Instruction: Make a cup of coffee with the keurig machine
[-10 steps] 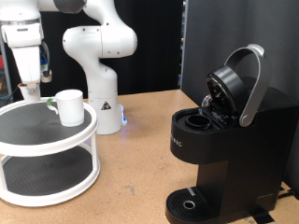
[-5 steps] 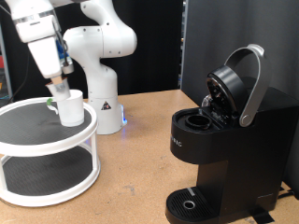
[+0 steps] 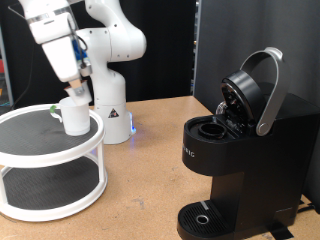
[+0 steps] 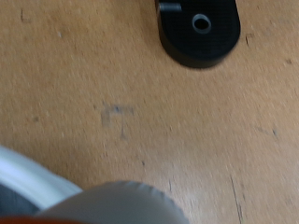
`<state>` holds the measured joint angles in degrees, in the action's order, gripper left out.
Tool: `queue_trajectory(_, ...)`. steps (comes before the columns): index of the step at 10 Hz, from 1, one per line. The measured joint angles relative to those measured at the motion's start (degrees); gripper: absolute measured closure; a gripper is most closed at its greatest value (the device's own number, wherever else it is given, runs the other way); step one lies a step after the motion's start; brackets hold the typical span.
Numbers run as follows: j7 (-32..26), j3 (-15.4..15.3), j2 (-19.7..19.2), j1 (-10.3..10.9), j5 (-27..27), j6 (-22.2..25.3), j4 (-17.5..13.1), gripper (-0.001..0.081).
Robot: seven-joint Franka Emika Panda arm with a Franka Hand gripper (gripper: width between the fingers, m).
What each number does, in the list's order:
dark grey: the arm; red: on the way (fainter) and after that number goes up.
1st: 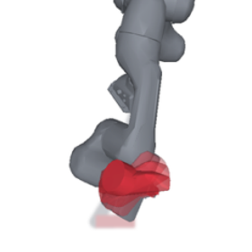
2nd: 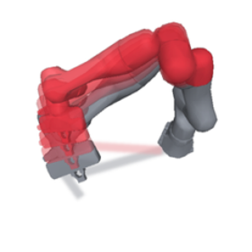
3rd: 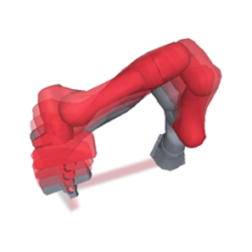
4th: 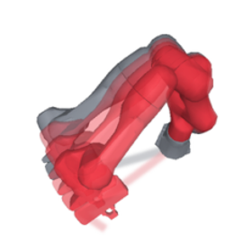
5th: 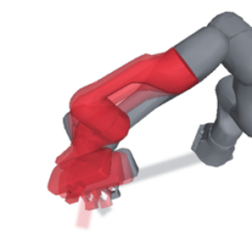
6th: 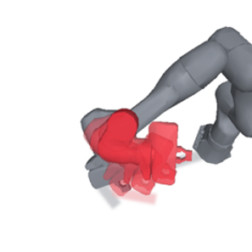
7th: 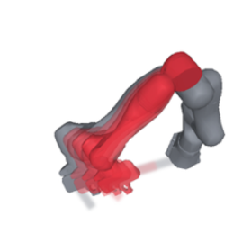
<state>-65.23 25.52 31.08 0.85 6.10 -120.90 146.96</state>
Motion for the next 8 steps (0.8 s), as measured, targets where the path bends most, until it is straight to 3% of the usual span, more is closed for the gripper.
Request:
queue_trajectory(5,9.61,-5.27,-4.46,4.03,3.02,0.37,-3.02,0.0369)
queue_trajectory(8,6.07,-5.10,-4.49,4.79,4.80,0.77,-3.17,0.0369)
